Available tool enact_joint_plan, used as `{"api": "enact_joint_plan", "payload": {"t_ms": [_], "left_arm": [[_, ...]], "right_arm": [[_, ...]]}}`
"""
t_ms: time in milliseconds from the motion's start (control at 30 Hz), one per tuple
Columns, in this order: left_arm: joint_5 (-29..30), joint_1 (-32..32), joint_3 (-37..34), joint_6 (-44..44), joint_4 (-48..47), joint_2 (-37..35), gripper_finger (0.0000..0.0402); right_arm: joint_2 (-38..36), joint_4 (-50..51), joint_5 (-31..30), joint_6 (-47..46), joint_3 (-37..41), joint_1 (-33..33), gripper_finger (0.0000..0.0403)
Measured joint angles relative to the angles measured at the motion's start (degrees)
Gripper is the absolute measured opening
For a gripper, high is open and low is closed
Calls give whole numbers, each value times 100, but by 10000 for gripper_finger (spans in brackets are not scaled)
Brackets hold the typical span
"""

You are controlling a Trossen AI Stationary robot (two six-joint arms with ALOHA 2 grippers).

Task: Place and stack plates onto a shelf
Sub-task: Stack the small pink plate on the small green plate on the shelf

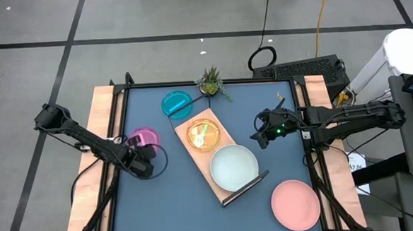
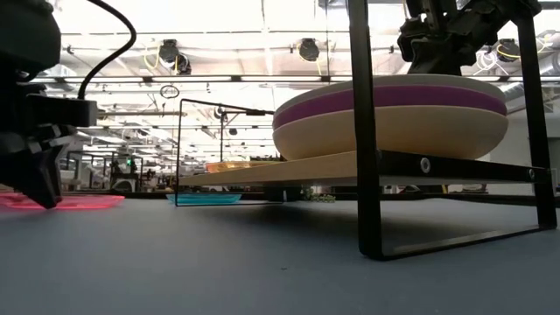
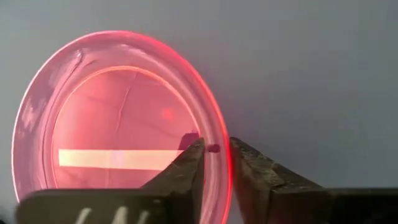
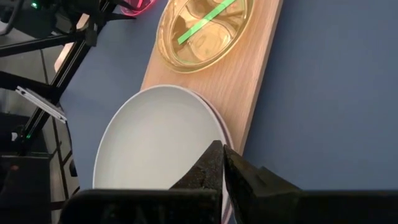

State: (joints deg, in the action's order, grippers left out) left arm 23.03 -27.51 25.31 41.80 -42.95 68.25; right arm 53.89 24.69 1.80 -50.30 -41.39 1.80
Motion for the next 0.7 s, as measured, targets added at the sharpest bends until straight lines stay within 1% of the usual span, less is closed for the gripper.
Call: {"api": "enact_joint_plan", "payload": {"t_ms": [100,233,533,700], "left_arm": [[20,-2,58,-198,11,2,47],[31,0,64,-124,-7,2,11],[58,-1,78,55,-23,2,5],[207,-2,359,7,-152,0,5]], "right_arm": [[0,0,105,0,0,0,0],[0,0,149,-2,0,-2,0],[0,0,149,0,0,-2,0],[0,0,149,0,0,0,0]]}}
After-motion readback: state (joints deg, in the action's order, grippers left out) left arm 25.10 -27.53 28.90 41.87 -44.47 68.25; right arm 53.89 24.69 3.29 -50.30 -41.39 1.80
